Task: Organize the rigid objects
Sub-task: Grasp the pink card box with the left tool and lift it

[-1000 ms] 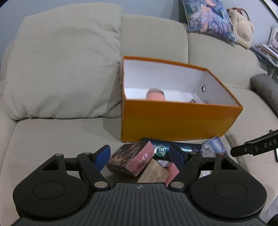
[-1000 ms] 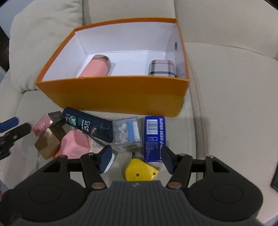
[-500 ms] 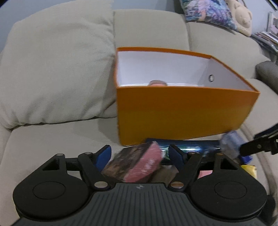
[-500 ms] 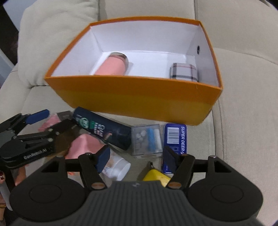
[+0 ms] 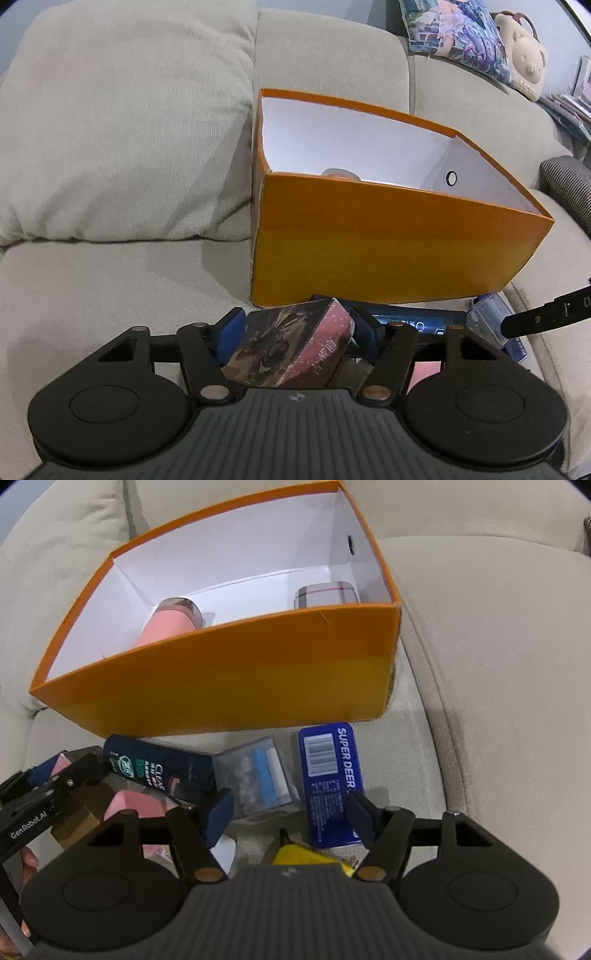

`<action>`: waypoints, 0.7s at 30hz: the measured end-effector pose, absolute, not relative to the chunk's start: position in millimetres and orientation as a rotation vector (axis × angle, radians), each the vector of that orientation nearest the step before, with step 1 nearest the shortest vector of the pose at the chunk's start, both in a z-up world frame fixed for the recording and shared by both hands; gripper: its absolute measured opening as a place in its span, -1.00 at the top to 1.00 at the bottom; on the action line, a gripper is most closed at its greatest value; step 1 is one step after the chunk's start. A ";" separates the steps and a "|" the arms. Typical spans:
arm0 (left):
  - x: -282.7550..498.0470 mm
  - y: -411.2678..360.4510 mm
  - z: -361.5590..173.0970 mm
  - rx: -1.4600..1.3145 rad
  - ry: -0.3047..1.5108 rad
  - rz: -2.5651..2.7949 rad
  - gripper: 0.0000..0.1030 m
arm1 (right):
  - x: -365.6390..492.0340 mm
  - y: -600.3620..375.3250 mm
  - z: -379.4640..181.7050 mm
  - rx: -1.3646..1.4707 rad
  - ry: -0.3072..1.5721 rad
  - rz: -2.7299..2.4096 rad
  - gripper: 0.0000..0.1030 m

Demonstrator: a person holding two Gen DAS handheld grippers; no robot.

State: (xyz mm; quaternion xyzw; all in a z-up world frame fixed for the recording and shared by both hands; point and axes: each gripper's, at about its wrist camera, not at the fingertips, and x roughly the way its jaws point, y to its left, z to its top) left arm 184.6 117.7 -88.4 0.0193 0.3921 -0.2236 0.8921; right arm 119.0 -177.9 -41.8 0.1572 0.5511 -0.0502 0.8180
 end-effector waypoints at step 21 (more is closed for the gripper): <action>189.4 144.3 -80.2 0.021 0.749 -0.443 -0.51 | 115.5 -180.0 -38.0 0.355 1.164 -0.100 -0.37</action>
